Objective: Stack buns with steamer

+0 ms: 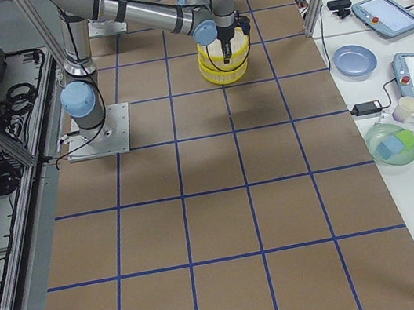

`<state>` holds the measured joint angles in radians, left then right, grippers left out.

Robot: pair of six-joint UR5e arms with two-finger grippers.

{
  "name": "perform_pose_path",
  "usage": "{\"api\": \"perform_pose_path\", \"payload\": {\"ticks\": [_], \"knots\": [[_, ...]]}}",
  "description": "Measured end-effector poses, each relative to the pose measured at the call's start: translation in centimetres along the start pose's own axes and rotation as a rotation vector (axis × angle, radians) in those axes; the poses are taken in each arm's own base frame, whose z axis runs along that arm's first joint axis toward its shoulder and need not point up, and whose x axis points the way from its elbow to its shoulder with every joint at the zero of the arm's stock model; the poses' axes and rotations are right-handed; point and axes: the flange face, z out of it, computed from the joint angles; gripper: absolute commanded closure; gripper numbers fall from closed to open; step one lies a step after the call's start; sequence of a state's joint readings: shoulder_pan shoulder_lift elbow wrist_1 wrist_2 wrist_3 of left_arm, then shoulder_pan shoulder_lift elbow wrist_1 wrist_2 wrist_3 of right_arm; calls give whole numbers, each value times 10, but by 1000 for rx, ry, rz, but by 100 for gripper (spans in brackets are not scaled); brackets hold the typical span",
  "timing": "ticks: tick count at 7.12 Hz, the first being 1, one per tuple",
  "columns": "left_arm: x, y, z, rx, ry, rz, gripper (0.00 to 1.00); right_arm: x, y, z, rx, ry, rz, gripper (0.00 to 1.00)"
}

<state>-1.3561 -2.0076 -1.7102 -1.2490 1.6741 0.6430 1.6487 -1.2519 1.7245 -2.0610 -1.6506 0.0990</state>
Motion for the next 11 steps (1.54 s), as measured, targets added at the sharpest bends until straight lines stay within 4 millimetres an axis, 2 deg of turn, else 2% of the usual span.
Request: {"api": "perform_pose_path", "payload": {"ticks": [2,3,6,7,8,9,11], "knots": [[-2,4,12,-50,-22,95,0,7,-2,1,-3,1,2,91],[-2,6,16,-66,-27,111,0,8,-3,2,-5,1,5,81],[2,11,28,-98,-13,126,0,9,-3,6,-15,-2,16,80],[4,12,33,-105,-3,129,0,9,-2,6,-18,-2,16,72],[6,13,35,-108,2,129,12,9,-2,7,-22,-3,16,46],[6,13,37,-110,4,130,33,9,-1,7,-25,-2,18,0],[7,15,40,-117,6,140,95,10,2,-3,-23,1,19,0]]}}
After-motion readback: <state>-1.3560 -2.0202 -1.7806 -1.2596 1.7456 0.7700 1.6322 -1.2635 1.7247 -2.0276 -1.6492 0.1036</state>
